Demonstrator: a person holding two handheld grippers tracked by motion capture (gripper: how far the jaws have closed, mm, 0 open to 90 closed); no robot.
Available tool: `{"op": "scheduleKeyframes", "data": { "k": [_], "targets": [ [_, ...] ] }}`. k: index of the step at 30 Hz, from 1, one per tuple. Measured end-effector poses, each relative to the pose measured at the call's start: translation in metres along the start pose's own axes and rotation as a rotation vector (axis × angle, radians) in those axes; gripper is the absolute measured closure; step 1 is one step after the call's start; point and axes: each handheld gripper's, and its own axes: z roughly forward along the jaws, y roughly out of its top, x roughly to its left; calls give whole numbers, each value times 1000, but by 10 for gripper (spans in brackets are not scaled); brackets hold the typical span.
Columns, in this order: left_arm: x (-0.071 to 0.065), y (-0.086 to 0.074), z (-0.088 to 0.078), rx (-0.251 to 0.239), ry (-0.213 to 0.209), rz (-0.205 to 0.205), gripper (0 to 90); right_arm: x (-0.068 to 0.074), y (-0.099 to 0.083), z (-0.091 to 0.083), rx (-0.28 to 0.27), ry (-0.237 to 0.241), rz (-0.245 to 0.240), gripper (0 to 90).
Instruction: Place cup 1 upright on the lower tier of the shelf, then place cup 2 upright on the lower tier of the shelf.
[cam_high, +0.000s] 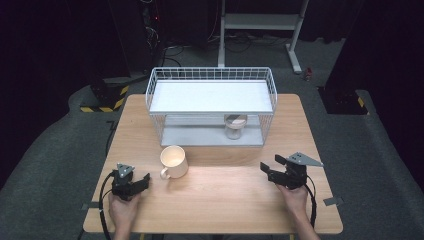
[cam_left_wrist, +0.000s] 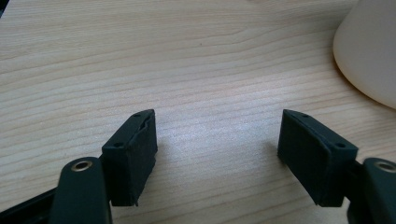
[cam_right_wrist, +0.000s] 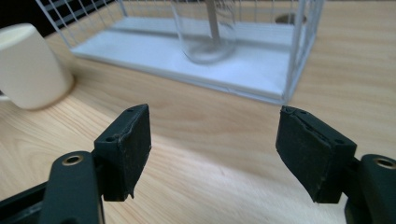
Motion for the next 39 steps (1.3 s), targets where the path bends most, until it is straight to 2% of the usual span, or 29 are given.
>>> {"op": "scheduleKeyframes", "data": {
  "k": [2, 3, 6, 10, 11, 14, 15, 19, 21, 24, 31, 32, 35, 37, 39],
  "targets": [
    [0, 0, 0, 0, 0, 0, 287, -3, -7, 2, 23, -11, 3, 283],
    [0, 0, 0, 0, 0, 0, 288, -5, -13, 4, 49, -38, -11, 284],
    [0, 0, 0, 0, 0, 0, 287, -8, -21, 6, 92, -62, -15, 285],
    [0, 0, 0, 0, 0, 0, 288, -12, -28, 8, 119, -89, -19, 286],
    [0, 0, 0, 0, 0, 0, 288, -13, -31, 9, 135, -112, -20, 288],
    [0, 0, 0, 0, 0, 1, 288, -14, -32, 10, 159, -122, -15, 295],
    [0, 0, 0, 0, 0, 1, 288, -13, -32, 9, 155, -133, -26, 299],
    [0, 0, 0, -1, -1, -1, 287, -12, -33, 11, 194, -186, -74, 308],
    [1, 0, 0, -1, -4, 4, 286, -11, -34, 12, 236, -212, -100, 311],
    [1, 0, 0, 0, -5, 3, 285, -10, -34, 13, 245, -218, -127, 308],
    [1, 0, -1, 5, -16, 8, 282, -7, -34, 13, 242, -233, -145, 307],
    [2, 0, -3, 4, -33, 11, 283, -7, -34, 13, 242, -231, -144, 307],
    [2, 0, -7, -8, -49, 14, 281, -7, -34, 13, 245, -220, -137, 307],
    [1, 0, -14, -26, -90, 1, 280, -7, -34, 14, 247, -215, -131, 307],
    [1, 0, -17, -30, -105, 0, 280, -8, -34, 14, 247, -214, -129, 307]
  ]
}}
